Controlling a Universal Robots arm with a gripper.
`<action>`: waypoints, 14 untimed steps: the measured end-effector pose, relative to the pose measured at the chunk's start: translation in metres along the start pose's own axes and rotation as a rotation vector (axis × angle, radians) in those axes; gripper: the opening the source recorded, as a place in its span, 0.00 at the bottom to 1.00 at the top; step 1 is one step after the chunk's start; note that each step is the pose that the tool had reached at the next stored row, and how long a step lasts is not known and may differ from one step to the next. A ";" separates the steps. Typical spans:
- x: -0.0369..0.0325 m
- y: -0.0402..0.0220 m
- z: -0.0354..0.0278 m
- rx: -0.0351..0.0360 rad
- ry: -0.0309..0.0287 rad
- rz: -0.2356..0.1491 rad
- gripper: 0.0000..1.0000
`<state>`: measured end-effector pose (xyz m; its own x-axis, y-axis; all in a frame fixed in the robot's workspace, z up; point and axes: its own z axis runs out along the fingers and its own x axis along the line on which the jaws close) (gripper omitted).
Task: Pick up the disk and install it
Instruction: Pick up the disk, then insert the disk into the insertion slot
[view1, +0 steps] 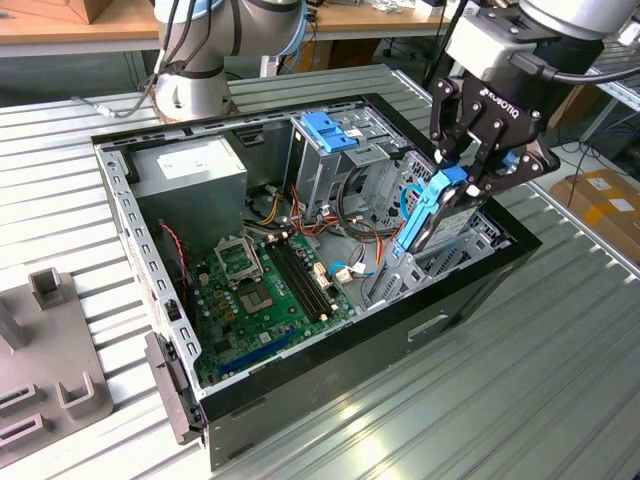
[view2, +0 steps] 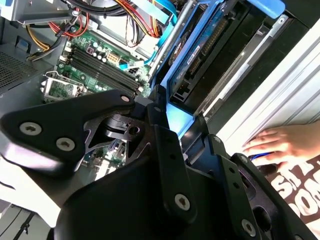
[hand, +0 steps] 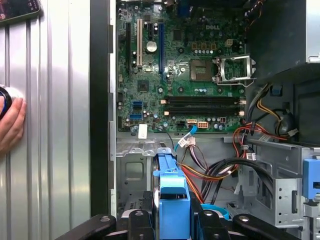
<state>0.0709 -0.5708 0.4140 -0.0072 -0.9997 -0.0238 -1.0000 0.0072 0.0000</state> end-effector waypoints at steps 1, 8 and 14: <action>0.0002 0.0000 0.0036 0.0000 -0.0001 0.000 0.37; 0.0006 0.0000 0.0219 0.0000 -0.0001 0.000 0.37; 0.0010 0.0000 0.0390 0.0000 0.0000 0.000 0.37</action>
<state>0.0709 -0.5709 0.3750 -0.0072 -0.9997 -0.0237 -1.0000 0.0072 0.0000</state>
